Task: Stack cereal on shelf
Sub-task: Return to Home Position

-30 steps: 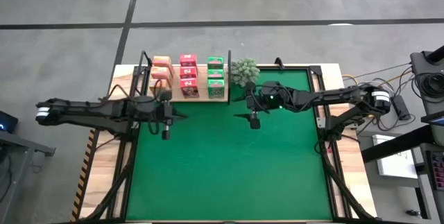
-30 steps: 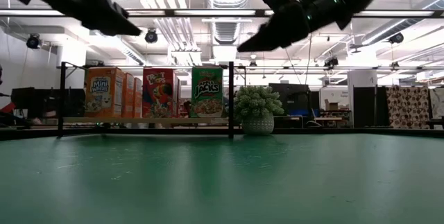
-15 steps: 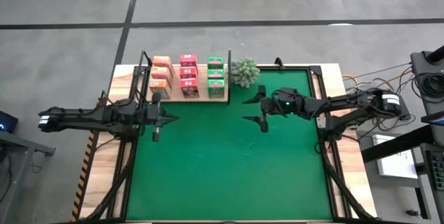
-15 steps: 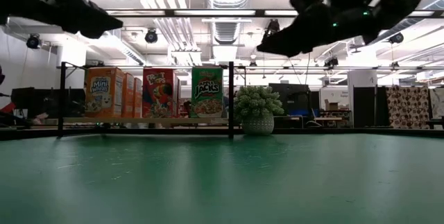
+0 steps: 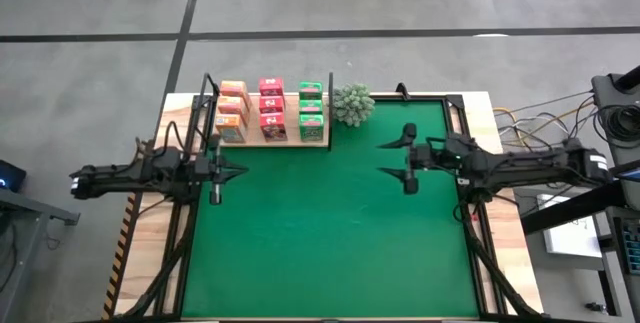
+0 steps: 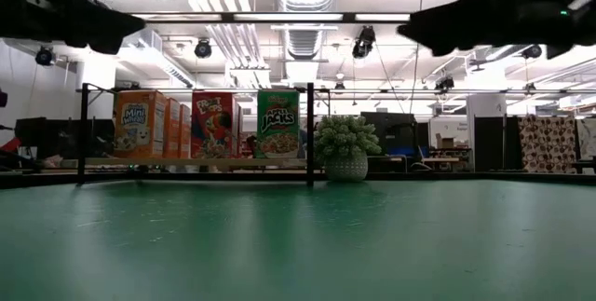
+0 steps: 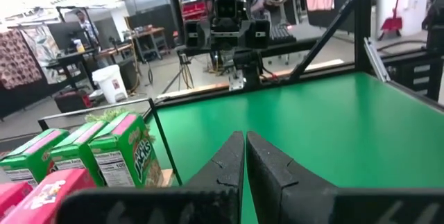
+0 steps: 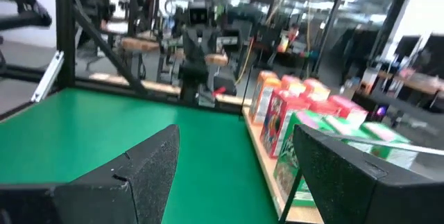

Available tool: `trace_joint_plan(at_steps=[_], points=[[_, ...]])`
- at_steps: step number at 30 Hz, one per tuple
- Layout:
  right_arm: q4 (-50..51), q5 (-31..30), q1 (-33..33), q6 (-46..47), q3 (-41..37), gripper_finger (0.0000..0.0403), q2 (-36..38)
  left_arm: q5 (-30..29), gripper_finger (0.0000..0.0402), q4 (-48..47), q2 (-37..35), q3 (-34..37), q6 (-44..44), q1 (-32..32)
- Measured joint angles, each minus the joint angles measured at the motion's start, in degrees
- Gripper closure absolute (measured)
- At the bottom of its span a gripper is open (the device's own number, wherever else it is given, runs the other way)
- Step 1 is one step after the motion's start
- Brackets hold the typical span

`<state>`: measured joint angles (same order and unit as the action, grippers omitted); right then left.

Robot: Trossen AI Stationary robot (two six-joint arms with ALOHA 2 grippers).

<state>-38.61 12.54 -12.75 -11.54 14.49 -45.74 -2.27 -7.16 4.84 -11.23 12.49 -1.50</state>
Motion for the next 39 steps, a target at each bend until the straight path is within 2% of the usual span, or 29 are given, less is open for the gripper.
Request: trace_joint_plan(at_steps=[5, 10, 15, 19, 26, 31, 39], points=[[-0.25, -1.77, 0.00, -0.37, -5.15, 0.0131, 9.30, -0.03, 0.0402, -0.25, -4.92, 3.52, -1.23, 0.00], [-0.35, -2.38, -0.02, -0.28, -9.44, 0.0131, 17.48, -0.14, 0.0402, 2.63, -4.44, 5.99, -3.39, -0.08], [-0.01, -6.19, -0.02, -0.52, -13.22, 0.0131, 24.70, -0.16, 0.0402, 2.75, -4.87, 6.54, -5.07, -0.09], [4.32, -8.12, -0.02, -1.03, -13.74, 0.0131, 29.28, -0.16, 0.0402, 2.78, -4.87, 6.56, -5.09, -0.09], [9.92, -8.16, -0.02, -0.80, -13.74, 0.0131, 35.50, -0.27, 0.0402, 2.80, -4.85, 6.56, -4.97, -0.09], [13.78, -8.17, -0.02, 0.01, -13.76, 0.0131, 39.11, -4.60, 0.0402, 2.69, -4.54, 6.56, -6.22, -0.11], [16.37, -7.37, -0.02, -0.21, -13.78, 0.0131, 42.74, -4.71, 0.0402, 2.67, -3.72, 6.56, -6.79, -0.07]])
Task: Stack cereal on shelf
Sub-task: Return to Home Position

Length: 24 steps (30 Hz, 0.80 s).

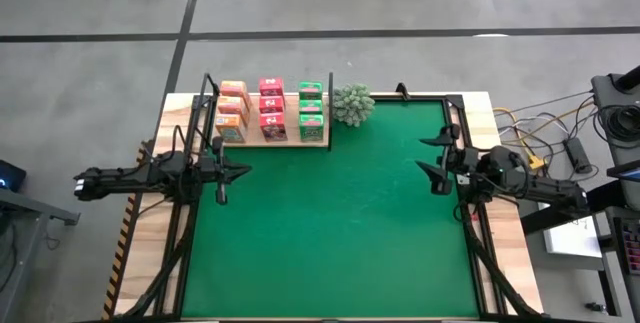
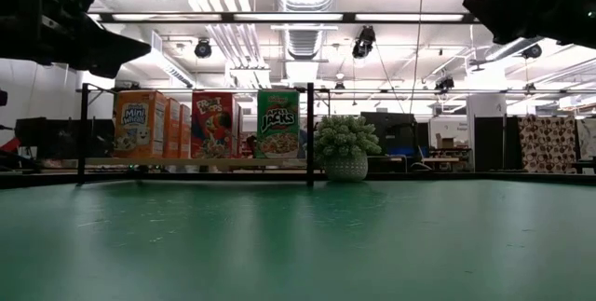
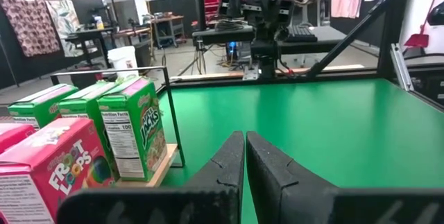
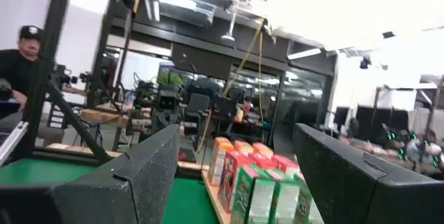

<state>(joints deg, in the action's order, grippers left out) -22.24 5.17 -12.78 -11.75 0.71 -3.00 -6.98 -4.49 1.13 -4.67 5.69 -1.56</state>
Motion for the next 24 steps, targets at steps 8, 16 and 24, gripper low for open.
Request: trace_joint_plan(at_steps=[8, 16, 24], points=[[1.16, 7.30, 0.02, 1.84, -0.02, 0.0131, 2.85, 0.02, 0.0402, 0.00, 0.07, 0.00, -0.04, 0.00], [0.78, 6.17, 0.00, -0.26, -0.02, 0.0131, 2.97, 0.02, 0.0402, 0.00, 0.13, 0.00, -0.04, 0.00], [0.94, 5.35, 0.00, 0.44, -0.04, 0.0131, 2.99, 0.04, 0.0402, 0.00, 0.18, 0.00, -0.04, -0.02]])
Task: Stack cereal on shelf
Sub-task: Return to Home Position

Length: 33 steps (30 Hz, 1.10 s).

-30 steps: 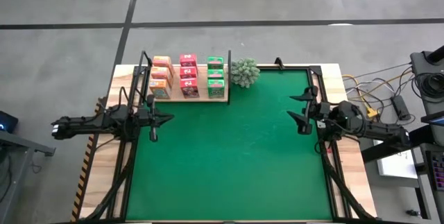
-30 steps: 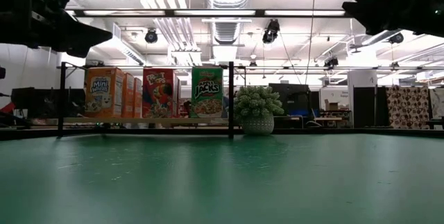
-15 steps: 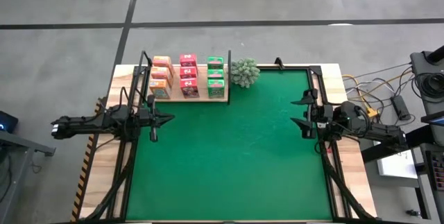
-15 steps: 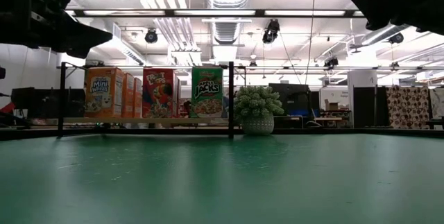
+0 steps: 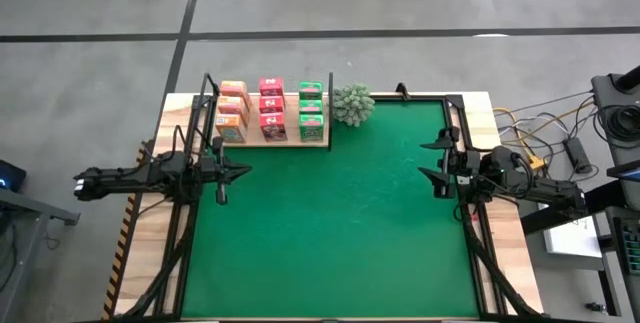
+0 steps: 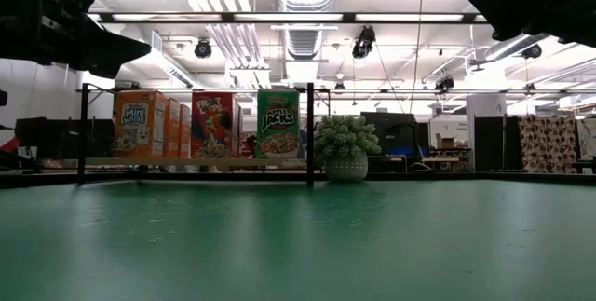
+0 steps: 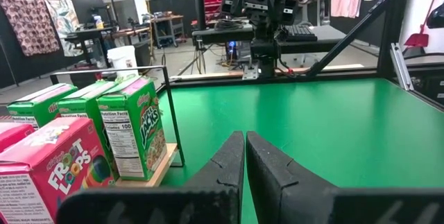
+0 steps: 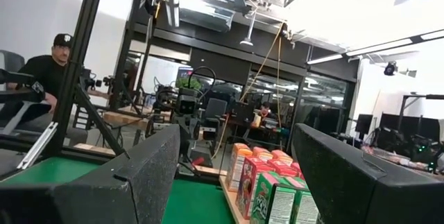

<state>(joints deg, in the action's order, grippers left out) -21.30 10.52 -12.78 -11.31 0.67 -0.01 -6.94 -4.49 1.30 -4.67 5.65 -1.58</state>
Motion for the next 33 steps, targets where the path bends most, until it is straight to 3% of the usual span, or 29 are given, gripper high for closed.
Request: trace_joint_plan(at_steps=[33], points=[[2.89, -0.02, 0.00, 1.73, -0.02, 0.0131, -1.27, 0.04, 0.0402, 0.00, 0.07, 0.00, 0.00, 0.02]])
